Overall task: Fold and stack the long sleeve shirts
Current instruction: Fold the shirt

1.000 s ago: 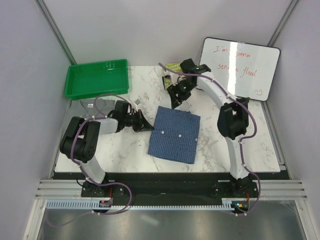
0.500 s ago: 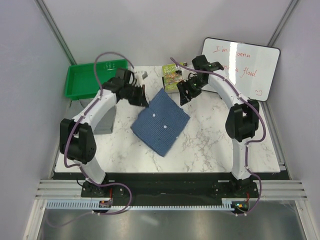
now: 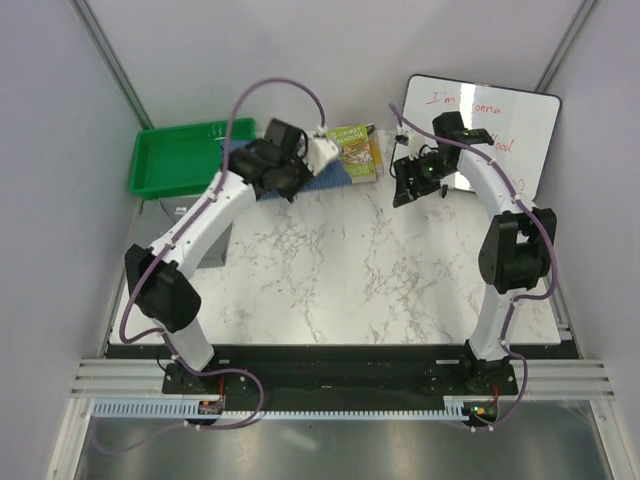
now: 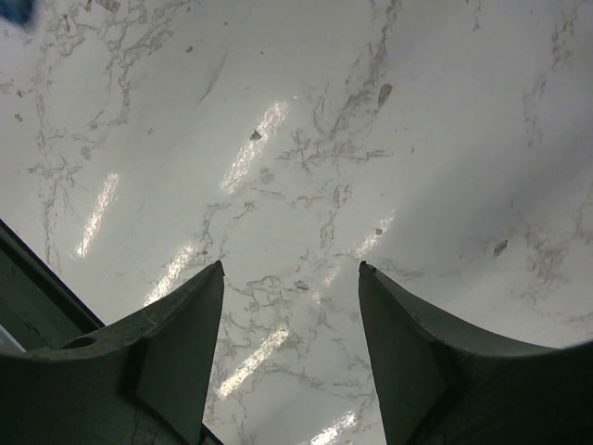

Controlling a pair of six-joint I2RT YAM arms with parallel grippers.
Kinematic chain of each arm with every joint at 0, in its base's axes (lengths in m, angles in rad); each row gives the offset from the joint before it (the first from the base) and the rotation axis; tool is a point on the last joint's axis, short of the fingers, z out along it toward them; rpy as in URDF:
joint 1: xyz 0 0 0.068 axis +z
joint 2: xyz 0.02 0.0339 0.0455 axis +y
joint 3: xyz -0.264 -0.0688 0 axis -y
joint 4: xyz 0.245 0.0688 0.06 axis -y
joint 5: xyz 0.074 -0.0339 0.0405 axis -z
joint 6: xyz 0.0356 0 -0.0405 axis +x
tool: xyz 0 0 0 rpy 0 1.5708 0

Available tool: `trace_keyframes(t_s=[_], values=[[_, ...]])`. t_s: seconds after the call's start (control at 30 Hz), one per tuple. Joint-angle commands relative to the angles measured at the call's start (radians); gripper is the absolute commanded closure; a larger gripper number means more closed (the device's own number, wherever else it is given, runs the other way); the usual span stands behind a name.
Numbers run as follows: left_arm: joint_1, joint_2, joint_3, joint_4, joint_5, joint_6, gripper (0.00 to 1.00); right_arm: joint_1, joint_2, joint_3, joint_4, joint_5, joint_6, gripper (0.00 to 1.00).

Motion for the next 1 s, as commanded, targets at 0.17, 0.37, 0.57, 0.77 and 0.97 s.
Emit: trace_keyframes(t_s=[0.17, 0.37, 0.57, 0.77, 0.97], values=[[-0.225, -0.020, -0.683, 0.306, 0.022, -0.241, 0.98, -0.041, -0.148, -0.246, 0.071, -0.074, -0.023, 0.32], [-0.301, 0.104, -0.558, 0.284, 0.169, -0.409, 0.98, -0.046, -0.161, -0.300, 0.045, -0.111, -0.008, 0.32], [-0.316, 0.228, -0.419, 0.309, 0.228, -0.568, 0.98, -0.075, -0.151, -0.310, 0.048, -0.114, 0.022, 0.31], [-0.338, 0.261, -0.206, 0.421, 0.508, -0.699, 0.74, -0.190, -0.076, -0.260, 0.047, -0.131, 0.150, 0.30], [-0.189, 0.011, -0.291, 0.390, 0.579, -0.625, 0.55, -0.170, -0.077, -0.365, 0.077, -0.148, 0.191, 0.34]])
